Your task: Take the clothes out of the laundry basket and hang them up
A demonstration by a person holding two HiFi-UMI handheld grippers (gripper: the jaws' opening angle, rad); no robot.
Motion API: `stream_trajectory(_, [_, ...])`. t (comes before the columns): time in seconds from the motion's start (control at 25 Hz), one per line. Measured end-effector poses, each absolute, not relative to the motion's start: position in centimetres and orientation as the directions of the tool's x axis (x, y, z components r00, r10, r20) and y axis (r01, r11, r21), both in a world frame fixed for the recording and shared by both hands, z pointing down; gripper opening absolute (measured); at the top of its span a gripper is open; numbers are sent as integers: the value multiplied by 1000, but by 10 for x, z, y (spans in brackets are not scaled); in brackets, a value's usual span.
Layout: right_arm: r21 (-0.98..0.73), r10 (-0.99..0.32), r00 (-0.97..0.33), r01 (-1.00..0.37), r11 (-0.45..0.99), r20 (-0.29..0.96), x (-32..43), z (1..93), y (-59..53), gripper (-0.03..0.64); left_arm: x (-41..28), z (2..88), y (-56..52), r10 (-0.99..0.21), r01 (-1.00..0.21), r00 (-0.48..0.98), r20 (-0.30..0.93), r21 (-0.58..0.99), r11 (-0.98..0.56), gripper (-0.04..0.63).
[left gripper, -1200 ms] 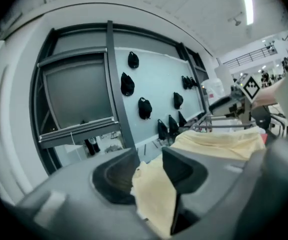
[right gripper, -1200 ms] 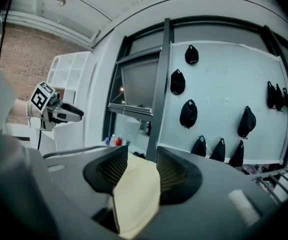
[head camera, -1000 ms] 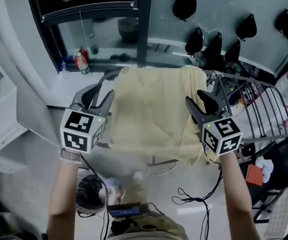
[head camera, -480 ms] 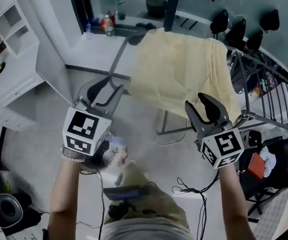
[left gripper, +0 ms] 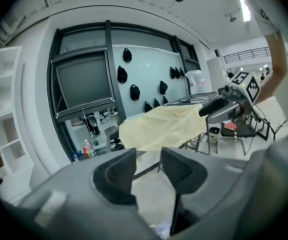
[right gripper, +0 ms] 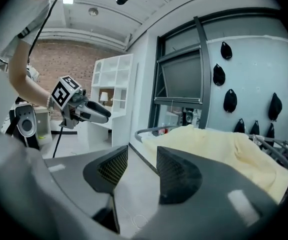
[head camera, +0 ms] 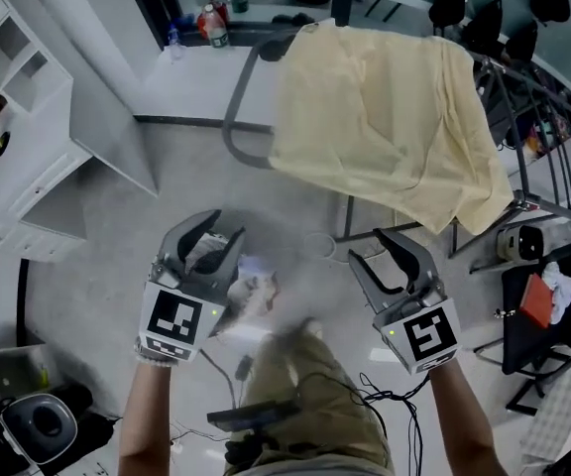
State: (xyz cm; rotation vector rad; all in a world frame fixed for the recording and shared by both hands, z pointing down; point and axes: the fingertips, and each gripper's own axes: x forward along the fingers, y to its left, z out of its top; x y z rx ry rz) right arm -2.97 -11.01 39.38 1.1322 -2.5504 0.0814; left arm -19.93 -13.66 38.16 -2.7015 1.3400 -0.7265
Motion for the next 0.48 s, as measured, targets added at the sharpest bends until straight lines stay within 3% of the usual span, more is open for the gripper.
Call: stream_trajectory(0.48, [26,-701,-546,-780,625,459,-59,515,-78,183,-197,582,-116,-522,-614,562,642,-99,-783,155])
